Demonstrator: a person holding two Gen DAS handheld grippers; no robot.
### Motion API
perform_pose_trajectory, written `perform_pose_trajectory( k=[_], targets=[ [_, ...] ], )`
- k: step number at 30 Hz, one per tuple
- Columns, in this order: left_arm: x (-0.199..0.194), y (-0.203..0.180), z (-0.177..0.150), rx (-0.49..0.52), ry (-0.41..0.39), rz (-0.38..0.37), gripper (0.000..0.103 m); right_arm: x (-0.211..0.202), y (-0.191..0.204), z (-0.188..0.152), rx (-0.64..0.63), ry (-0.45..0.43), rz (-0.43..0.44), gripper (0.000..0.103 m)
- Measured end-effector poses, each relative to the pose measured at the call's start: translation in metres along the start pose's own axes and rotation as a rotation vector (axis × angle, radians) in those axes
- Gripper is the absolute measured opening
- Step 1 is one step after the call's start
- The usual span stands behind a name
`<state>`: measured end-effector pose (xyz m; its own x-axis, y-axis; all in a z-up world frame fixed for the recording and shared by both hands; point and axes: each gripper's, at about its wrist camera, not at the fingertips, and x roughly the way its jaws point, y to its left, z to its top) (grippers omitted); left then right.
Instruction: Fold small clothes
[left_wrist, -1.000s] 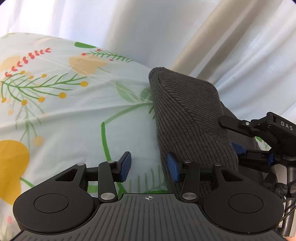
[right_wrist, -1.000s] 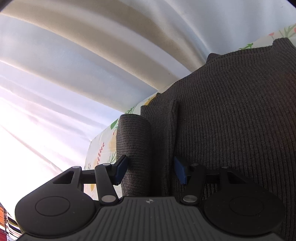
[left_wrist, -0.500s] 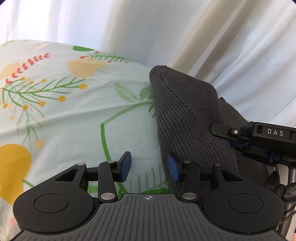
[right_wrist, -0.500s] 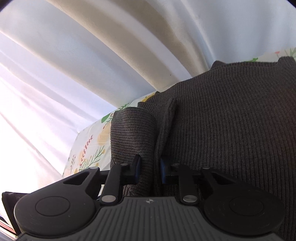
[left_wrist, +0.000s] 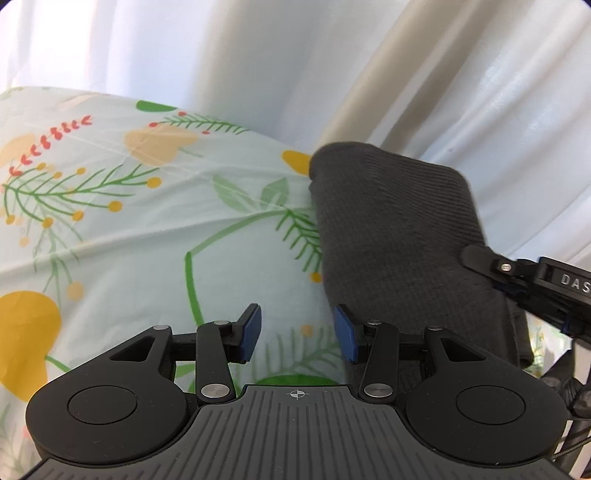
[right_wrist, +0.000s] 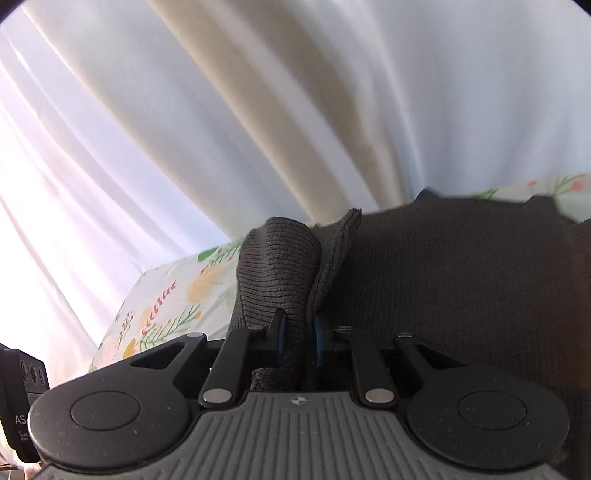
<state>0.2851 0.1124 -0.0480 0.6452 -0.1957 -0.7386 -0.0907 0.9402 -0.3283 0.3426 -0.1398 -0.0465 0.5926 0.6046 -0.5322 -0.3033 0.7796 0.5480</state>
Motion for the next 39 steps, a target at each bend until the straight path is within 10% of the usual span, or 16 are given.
perform_pose_trajectory(
  k=[7,18,27,34,39],
  targets=[
    [0.004,-0.031,-0.003,0.062,0.037,-0.121,0.049,-0.061,-0.009,-0.021,-0.206,-0.140,-0.294,0.014],
    [0.012,-0.047,-0.015,0.129,0.079,-0.112,0.049,-0.042,-0.100,-0.030,0.341,-0.012,0.041,0.030],
    [-0.027,-0.061,-0.048,0.250,0.073,-0.155,0.051,-0.062,0.002,-0.033,-0.371,-0.187,-0.418,0.014],
    [-0.007,-0.085,-0.071,0.342,0.102,-0.116,0.050,-0.074,0.001,-0.033,-0.281,-0.200,-0.384,0.014],
    [-0.003,-0.067,-0.060,0.187,0.102,-0.105,0.053,-0.104,-0.032,-0.016,-0.046,-0.251,-0.095,0.014]
  ],
)
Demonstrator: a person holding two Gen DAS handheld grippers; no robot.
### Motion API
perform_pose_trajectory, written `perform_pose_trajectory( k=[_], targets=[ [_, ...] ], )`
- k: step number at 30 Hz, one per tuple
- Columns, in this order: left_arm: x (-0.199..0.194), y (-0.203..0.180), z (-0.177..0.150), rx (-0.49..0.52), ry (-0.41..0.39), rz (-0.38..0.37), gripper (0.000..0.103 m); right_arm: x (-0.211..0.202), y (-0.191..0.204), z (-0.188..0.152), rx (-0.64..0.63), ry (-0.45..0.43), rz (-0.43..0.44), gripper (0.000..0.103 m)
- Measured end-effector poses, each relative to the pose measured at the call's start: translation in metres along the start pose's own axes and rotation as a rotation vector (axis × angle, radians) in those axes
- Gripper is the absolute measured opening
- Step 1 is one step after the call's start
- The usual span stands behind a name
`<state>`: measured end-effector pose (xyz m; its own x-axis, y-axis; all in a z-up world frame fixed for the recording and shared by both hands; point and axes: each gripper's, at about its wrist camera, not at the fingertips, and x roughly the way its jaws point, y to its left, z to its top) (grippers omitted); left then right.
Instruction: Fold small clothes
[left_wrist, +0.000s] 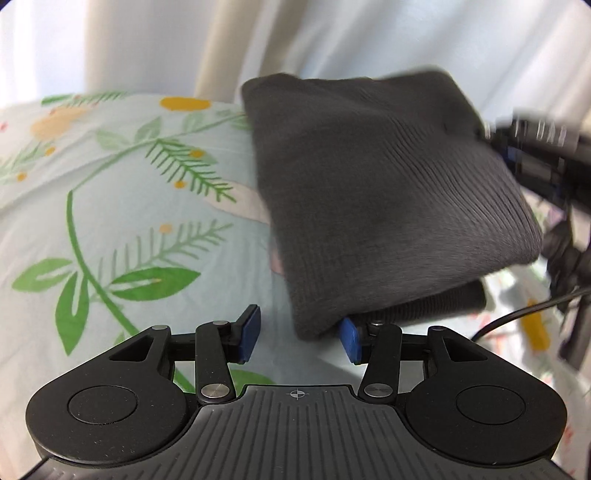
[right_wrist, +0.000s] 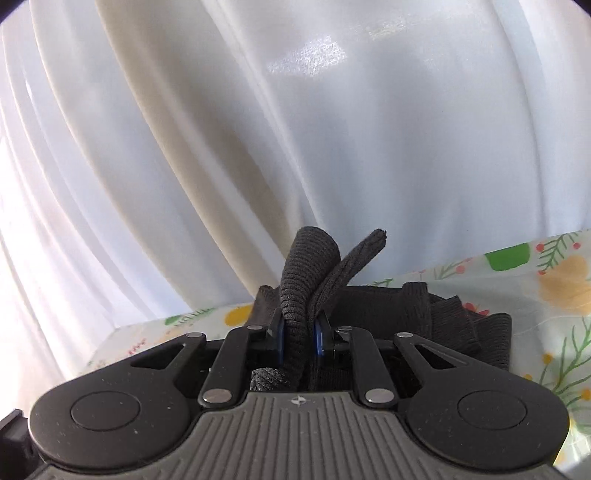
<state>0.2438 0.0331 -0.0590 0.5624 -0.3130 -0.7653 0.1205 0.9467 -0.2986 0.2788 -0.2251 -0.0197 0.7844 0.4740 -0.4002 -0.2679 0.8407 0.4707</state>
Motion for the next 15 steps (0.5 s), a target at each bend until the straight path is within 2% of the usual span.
perform_pose_trajectory(
  k=[1,3,5,9,10,13,15],
  targets=[
    [0.000,0.002,0.001,-0.017,0.003,-0.010,0.055,0.001,-0.001,-0.002,-0.034,0.008,-0.056,0.014],
    [0.001,0.000,0.001,-0.013,0.011,-0.014,0.056,0.013,0.002,-0.015,-0.205,0.048,-0.239,0.014],
    [0.002,-0.005,0.000,0.004,0.013,0.002,0.056,0.027,-0.003,-0.030,-0.261,0.105,-0.338,0.014],
    [0.001,-0.006,-0.001,0.012,0.011,0.015,0.054,0.024,-0.004,-0.038,-0.246,0.091,-0.353,0.014],
    [0.001,-0.005,-0.001,0.006,0.011,0.016,0.054,0.019,-0.003,-0.036,-0.226,0.081,-0.335,0.014],
    [0.001,-0.002,0.000,-0.020,0.009,0.005,0.057,0.006,-0.024,-0.027,-0.055,0.063,-0.223,0.014],
    [0.001,-0.004,0.001,-0.015,0.013,0.016,0.056,0.010,-0.032,-0.030,-0.048,0.093,-0.256,0.019]
  ],
)
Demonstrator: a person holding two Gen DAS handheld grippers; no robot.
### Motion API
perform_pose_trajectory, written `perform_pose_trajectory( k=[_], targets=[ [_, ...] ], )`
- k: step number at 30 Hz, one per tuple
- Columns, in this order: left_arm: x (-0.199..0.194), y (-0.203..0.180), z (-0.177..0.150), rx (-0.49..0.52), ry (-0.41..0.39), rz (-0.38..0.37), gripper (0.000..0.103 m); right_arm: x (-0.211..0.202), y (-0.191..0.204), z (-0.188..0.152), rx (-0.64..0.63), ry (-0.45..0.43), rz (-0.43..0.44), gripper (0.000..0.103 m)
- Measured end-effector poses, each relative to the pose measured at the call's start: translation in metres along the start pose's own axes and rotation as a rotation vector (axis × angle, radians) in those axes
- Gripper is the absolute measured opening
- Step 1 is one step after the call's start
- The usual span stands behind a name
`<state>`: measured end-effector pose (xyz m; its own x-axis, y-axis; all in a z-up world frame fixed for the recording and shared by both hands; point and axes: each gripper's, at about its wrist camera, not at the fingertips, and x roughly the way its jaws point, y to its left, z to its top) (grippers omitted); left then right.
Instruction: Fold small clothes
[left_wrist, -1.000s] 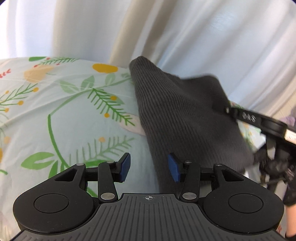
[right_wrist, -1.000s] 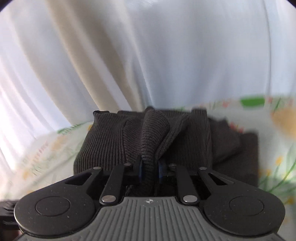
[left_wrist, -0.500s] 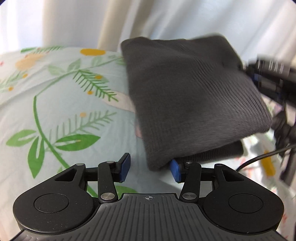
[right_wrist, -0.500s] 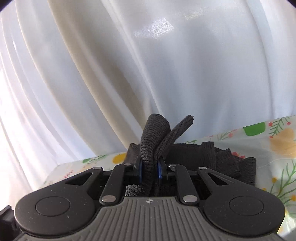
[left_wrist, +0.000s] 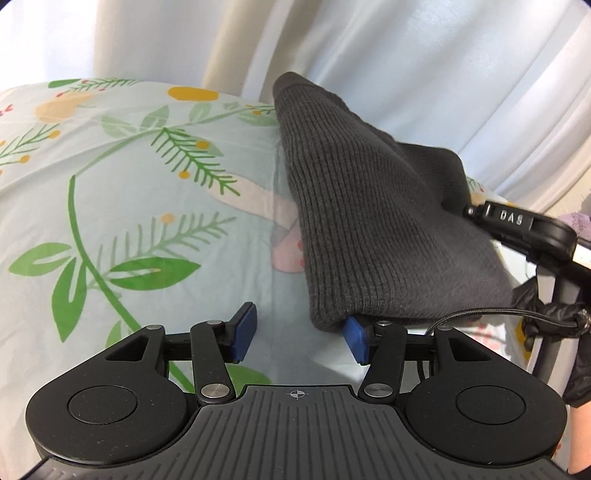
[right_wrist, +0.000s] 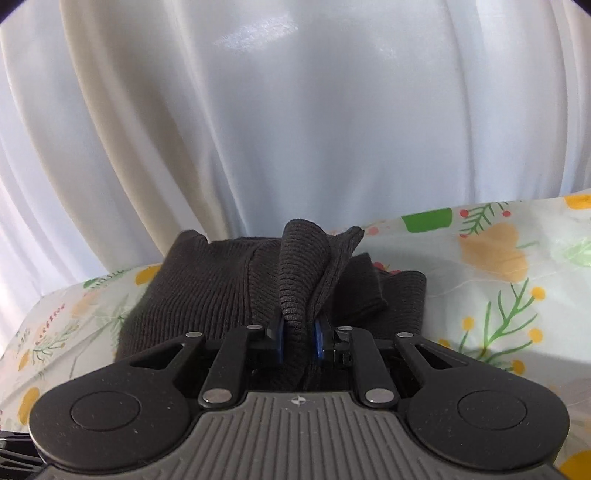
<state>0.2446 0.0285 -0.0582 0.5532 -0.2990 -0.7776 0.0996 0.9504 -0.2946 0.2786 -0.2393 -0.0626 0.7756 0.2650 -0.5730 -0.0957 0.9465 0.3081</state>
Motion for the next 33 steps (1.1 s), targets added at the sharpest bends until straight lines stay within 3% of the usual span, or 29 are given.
perform_pose_trajectory(
  k=[2,5,9,16,26,33],
  targets=[
    [0.000,-0.002,0.000,0.016,0.003,0.013,0.055,-0.003,-0.005,-0.005,0.034,0.036,-0.012,0.026],
    [0.000,-0.002,-0.001,0.018,0.004,0.021,0.055,-0.026,-0.016,-0.012,0.167,0.037,0.064,0.026],
    [0.001,-0.004,-0.001,0.020,0.001,0.033,0.055,-0.048,-0.039,-0.037,0.413,0.097,0.266,0.039],
    [0.001,-0.005,0.000,0.007,0.012,0.039,0.055,-0.033,-0.051,-0.063,0.606,0.202,0.377,0.047],
    [-0.001,0.006,0.005,-0.092,0.039,-0.011,0.055,-0.042,-0.056,-0.072,0.668,0.198,0.402,0.048],
    [-0.001,0.011,0.007,-0.136,0.054,-0.034,0.055,-0.020,-0.059,-0.082,0.837,0.236,0.535,0.048]
  ],
)
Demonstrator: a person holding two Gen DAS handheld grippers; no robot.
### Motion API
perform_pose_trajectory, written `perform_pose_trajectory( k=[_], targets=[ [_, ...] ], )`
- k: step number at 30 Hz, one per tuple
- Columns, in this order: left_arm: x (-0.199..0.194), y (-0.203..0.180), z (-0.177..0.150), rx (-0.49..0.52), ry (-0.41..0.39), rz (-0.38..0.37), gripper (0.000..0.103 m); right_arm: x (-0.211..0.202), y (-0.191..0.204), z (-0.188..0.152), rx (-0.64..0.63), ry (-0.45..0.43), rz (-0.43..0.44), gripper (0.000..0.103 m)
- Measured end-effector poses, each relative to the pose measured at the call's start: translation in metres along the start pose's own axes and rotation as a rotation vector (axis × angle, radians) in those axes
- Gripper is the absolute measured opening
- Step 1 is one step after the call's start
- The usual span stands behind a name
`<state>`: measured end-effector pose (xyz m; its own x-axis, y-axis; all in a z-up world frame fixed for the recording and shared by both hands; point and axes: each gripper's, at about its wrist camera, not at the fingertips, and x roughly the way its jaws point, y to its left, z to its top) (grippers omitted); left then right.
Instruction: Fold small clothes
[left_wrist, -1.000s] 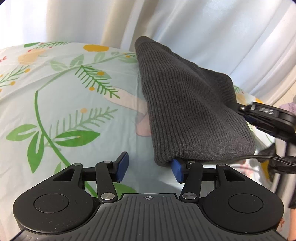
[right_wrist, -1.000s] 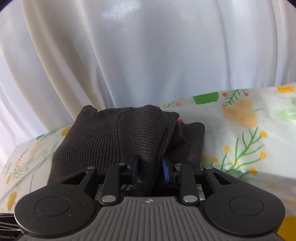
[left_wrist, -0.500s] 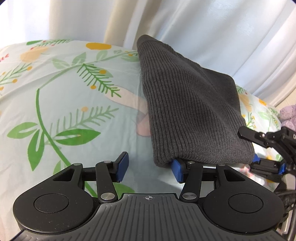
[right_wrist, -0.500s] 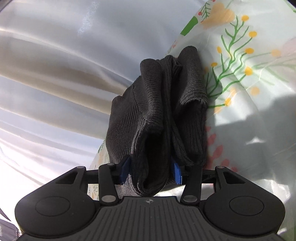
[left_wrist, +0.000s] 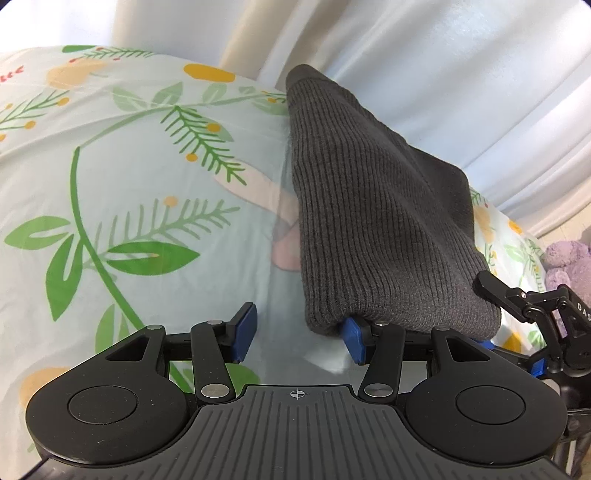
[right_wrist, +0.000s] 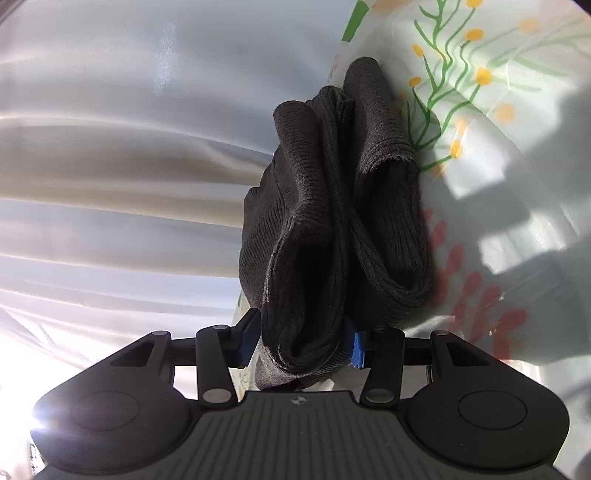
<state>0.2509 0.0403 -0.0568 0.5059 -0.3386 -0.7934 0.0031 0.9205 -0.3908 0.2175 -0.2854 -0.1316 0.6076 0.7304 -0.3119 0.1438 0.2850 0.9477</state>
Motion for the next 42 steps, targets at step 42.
perform_pose_trajectory(
  k=[42],
  targets=[
    [-0.022,0.007,0.005,0.153,0.026,0.078,0.059,-0.022,0.073,-0.004,-0.627,-0.192,-0.475,0.035]
  ],
)
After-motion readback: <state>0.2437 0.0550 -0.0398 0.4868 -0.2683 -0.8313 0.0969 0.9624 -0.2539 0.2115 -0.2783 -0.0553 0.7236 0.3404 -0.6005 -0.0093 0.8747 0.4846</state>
